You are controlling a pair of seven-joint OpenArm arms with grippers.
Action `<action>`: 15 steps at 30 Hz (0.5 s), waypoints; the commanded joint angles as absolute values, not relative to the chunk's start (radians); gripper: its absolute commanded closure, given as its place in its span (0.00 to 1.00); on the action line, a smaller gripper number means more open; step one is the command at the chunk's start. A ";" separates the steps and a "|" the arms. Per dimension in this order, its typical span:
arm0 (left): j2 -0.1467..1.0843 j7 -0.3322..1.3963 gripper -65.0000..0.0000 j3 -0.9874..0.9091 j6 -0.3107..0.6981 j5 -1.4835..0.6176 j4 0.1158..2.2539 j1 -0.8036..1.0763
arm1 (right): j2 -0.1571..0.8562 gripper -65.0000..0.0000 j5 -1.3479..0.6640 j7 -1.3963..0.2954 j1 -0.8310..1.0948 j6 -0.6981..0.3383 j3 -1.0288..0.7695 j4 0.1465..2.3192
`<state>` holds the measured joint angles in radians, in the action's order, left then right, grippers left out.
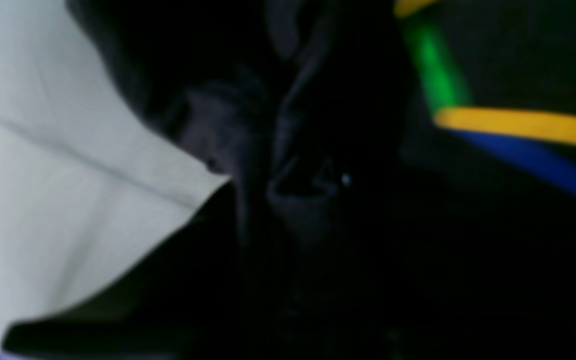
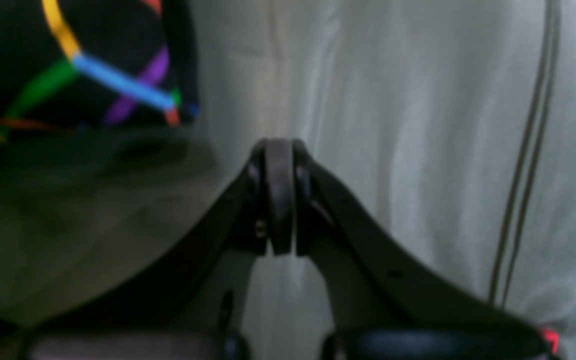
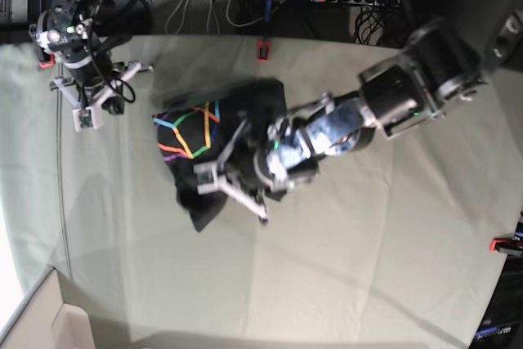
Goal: Layout the t-shirt on the table in an organized manner, then fold the t-shirt properly
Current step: 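Grasp the stack edge with the left gripper and fold it under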
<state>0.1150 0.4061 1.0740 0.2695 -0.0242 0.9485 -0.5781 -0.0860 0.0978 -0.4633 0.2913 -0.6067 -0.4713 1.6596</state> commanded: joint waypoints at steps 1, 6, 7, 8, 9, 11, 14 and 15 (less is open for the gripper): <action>0.088 0.392 1.00 1.020 0.255 -0.008 0.931 -0.599 | -0.091 1.00 0.084 -0.443 0.286 -0.613 -0.472 1.673; 0.025 0.351 1.00 0.898 0.260 0.079 0.868 -0.596 | -0.091 1.00 0.084 -0.443 0.286 -0.613 -0.464 1.670; 0.022 0.328 1.00 0.900 0.260 0.108 0.862 -0.596 | -0.091 1.00 0.084 -0.443 0.286 -0.613 -0.464 1.670; 0.021 0.311 1.00 0.898 0.260 0.139 0.855 -0.596 | -0.091 1.00 0.084 -0.443 0.286 -0.613 -0.464 1.670; 0.018 0.298 1.00 0.897 0.260 0.168 0.848 -0.596 | -0.091 1.00 0.084 -0.443 0.285 -0.613 -0.464 1.670; 0.002 0.291 1.00 0.895 0.260 0.232 0.829 -0.596 | -0.091 1.00 0.084 -0.443 0.285 -0.613 -0.464 1.670; -0.015 0.297 1.00 0.892 0.257 0.300 0.788 -0.596 | -0.091 1.00 0.084 -0.443 0.285 -0.613 -0.464 1.670; -0.016 0.297 0.99 0.892 0.255 0.318 0.774 -0.596 | -0.091 1.00 0.084 -0.443 0.285 -0.613 -0.464 1.670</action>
<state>-0.0113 0.3046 0.8997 0.2714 0.3119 0.7639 -0.5655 -0.0967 0.0975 -0.4637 0.2890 -0.6079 -0.4637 1.6547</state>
